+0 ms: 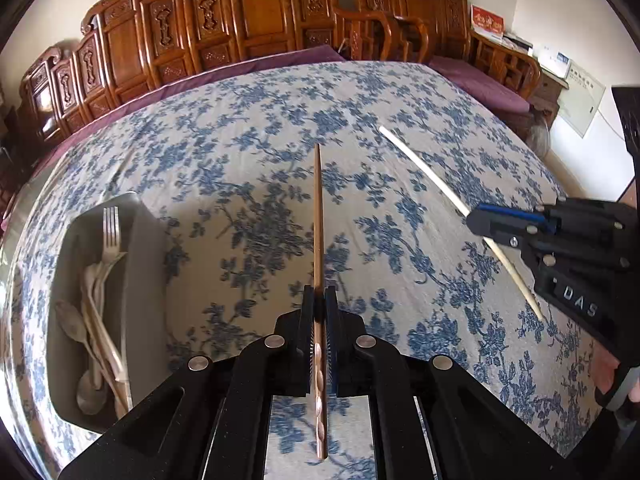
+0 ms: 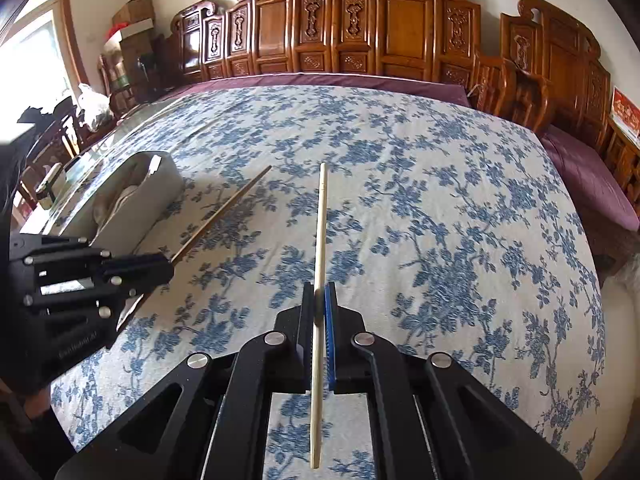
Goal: Organize utensils
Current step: 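Carry the dark chopstick over the tray with the left tool while the right tool holds the light chopstick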
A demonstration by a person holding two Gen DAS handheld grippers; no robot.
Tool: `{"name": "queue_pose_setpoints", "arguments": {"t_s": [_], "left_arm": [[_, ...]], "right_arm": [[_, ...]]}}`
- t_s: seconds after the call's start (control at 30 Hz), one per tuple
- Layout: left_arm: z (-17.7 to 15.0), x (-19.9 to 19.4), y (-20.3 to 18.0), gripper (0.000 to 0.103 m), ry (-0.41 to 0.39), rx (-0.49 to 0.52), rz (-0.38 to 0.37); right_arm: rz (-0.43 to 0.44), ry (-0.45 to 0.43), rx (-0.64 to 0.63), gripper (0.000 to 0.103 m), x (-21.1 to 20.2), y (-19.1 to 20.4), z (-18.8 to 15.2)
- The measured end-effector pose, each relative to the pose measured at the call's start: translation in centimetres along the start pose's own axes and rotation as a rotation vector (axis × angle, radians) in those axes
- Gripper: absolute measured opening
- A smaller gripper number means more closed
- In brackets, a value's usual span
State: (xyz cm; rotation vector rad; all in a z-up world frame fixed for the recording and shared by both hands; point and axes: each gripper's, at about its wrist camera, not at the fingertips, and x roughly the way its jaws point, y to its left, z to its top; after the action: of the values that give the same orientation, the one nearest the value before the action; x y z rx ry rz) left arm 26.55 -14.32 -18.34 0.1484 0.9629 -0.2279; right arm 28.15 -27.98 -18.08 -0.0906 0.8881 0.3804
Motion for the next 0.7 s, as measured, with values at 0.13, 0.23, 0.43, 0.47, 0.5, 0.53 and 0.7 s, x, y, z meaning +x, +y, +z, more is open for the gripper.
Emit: {"name": "queue_pose_setpoints", "arguments": {"t_s": [0.13,0.23,0.43,0.47,0.5,0.53,0.7], "left_arm": [[0.3,-1.0,2.0,0.004,-0.022,-0.014,0.003],[0.5,-1.8,3.6,0.004,-0.042,-0.025,0.007],[0.6,-3.3,7.1,0.004,-0.071,-0.044,0.018],[0.6,-3.5,7.6,0.004,-0.074,-0.044,0.019],[0.6,-3.6,8.0,0.004,-0.077,-0.042,0.022],[0.5,-3.8,8.7,0.004,-0.081,-0.039,0.027],[0.1,-4.1,11.6,0.005,-0.085,-0.044,0.043]], "right_arm": [[-0.003,-0.006,-0.007,0.006,0.0,1.6,0.2],[-0.001,-0.010,-0.028,0.006,0.0,2.8,0.2],[0.002,-0.015,-0.063,0.006,0.1,5.0,0.4],[0.001,-0.012,-0.069,0.006,0.2,5.4,0.4],[-0.001,-0.010,-0.073,0.006,0.3,5.6,0.4],[-0.007,-0.006,-0.074,0.006,0.5,5.8,0.3],[-0.020,0.011,-0.081,0.006,1.3,6.5,0.1]]}}
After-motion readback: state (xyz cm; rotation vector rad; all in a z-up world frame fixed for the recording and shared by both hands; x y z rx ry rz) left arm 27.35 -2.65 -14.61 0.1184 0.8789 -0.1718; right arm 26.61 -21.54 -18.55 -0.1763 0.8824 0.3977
